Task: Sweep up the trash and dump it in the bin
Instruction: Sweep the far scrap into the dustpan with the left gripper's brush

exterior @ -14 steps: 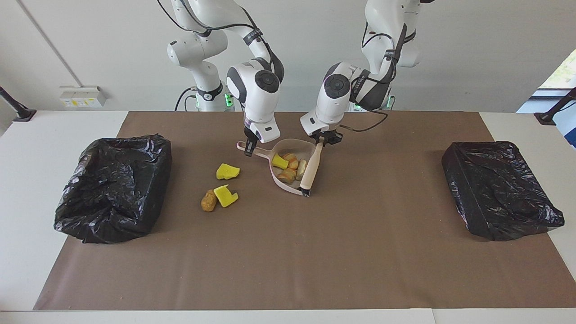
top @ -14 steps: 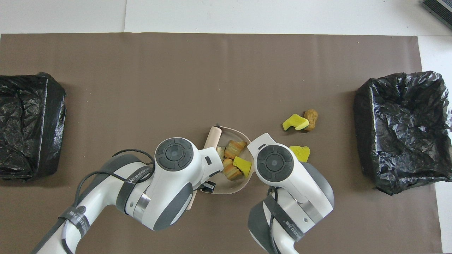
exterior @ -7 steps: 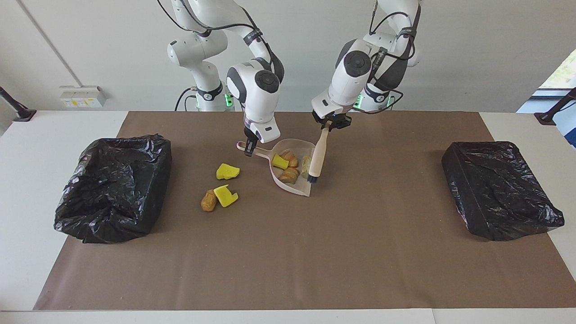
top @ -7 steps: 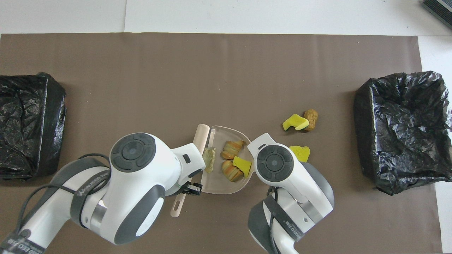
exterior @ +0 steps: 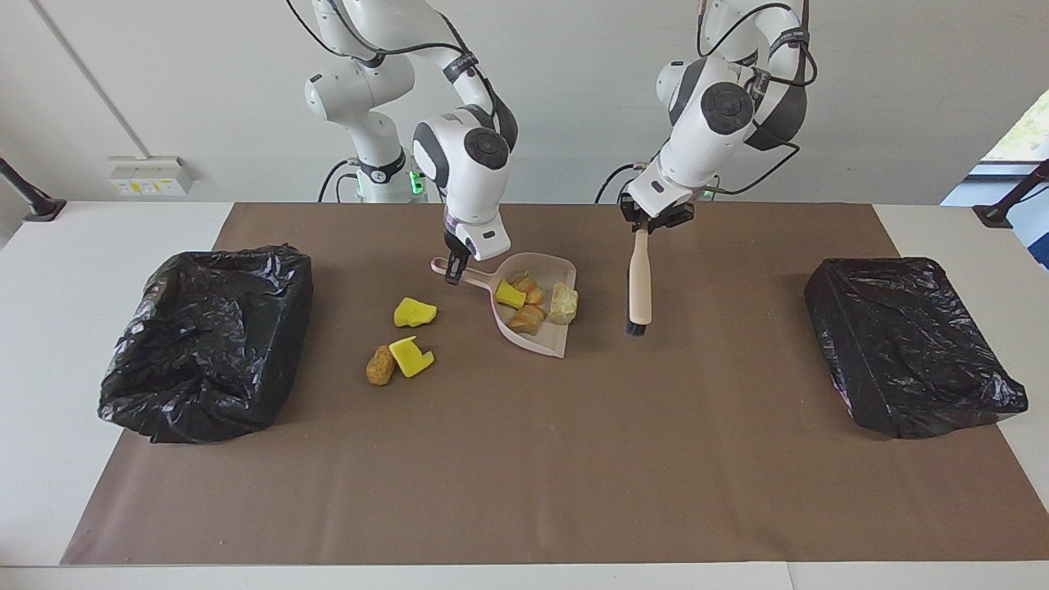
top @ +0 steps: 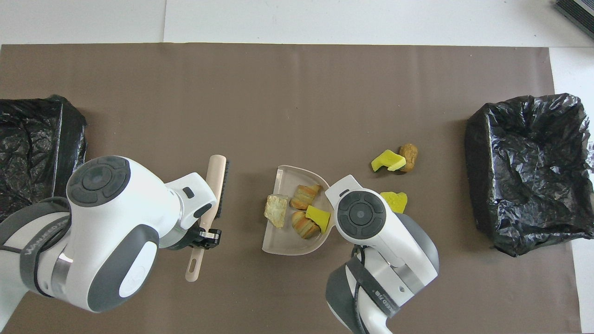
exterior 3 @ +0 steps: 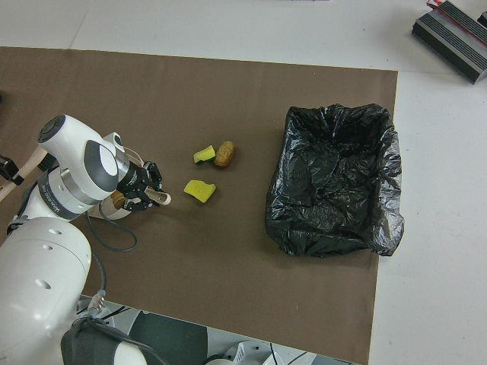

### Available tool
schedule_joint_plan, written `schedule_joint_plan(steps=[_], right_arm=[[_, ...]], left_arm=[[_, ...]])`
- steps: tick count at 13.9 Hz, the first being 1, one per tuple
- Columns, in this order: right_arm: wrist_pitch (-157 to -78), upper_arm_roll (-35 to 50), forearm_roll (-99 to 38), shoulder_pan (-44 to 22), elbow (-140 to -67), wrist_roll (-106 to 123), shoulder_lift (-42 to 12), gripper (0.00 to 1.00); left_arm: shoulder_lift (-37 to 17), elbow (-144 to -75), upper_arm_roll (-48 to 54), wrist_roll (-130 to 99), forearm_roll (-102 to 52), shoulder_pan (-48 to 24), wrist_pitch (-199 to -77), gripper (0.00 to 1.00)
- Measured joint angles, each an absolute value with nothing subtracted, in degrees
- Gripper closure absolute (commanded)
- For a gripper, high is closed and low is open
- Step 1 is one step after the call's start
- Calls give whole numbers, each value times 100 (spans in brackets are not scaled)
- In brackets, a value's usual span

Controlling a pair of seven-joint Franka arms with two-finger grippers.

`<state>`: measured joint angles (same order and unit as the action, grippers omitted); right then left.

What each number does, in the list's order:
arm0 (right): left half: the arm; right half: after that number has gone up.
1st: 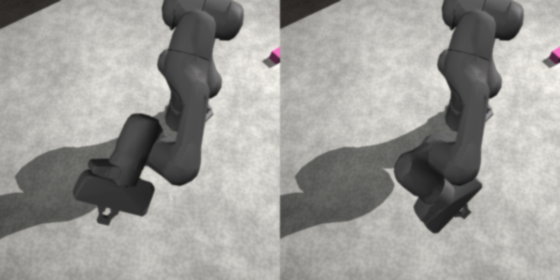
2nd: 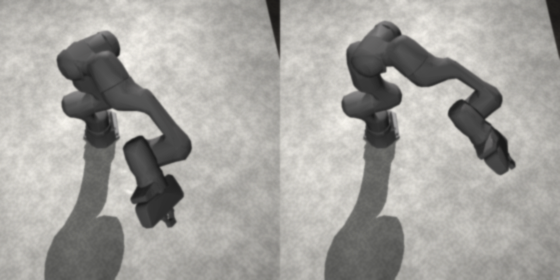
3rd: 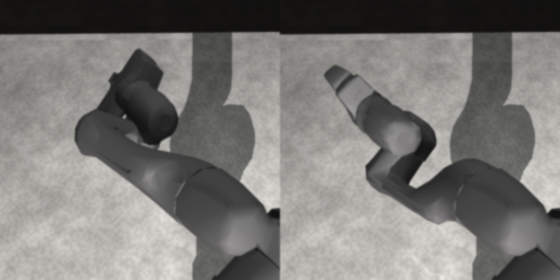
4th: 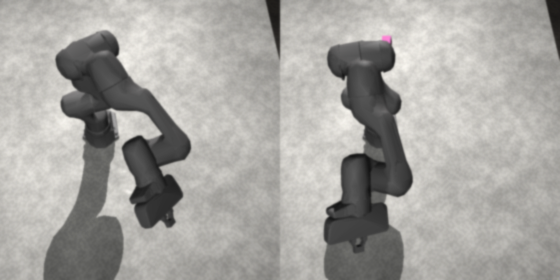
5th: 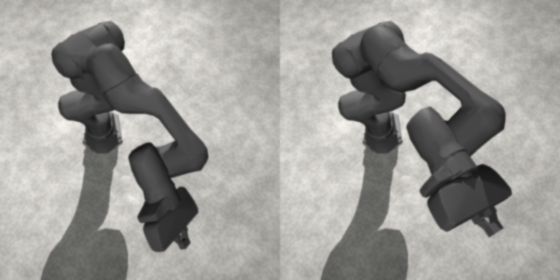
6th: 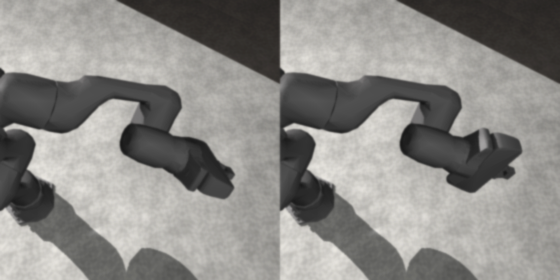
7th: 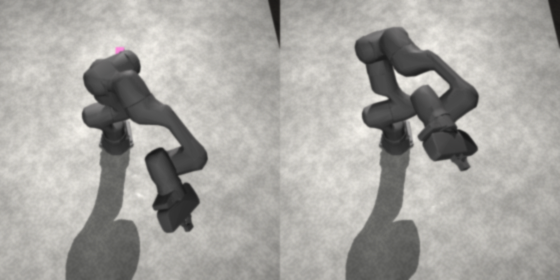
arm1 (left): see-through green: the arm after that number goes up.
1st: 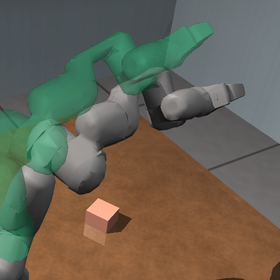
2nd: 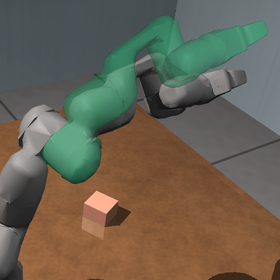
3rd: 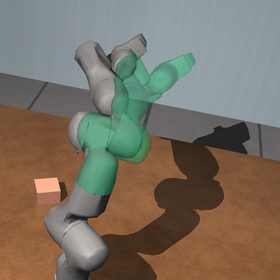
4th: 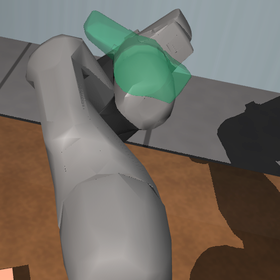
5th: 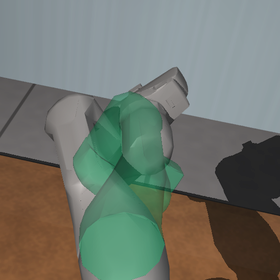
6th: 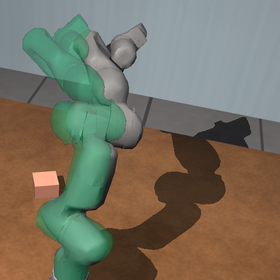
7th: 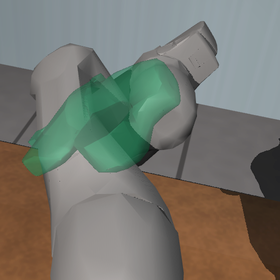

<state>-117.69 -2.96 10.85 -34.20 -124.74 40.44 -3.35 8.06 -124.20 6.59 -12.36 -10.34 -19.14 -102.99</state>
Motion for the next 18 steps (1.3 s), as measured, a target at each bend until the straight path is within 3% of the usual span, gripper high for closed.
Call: schedule_joint_plan(steps=[4, 12, 18], right_arm=[[-11769, -296, 1085, -3420, -12474, 4044, -335, 100], [-11770, -296, 1085, -3420, -12474, 4044, -337, 100], [-11770, -296, 1085, -3420, -12474, 4044, -337, 100]], left_arm=[[660, -13204, 776, -1240, -1005, -2049, -11448, 100], [714, -13211, 855, -1727, -1391, -3588, -11601, 100], [914, -12907, 707, -2001, -1389, -3291, -10358, 100]])
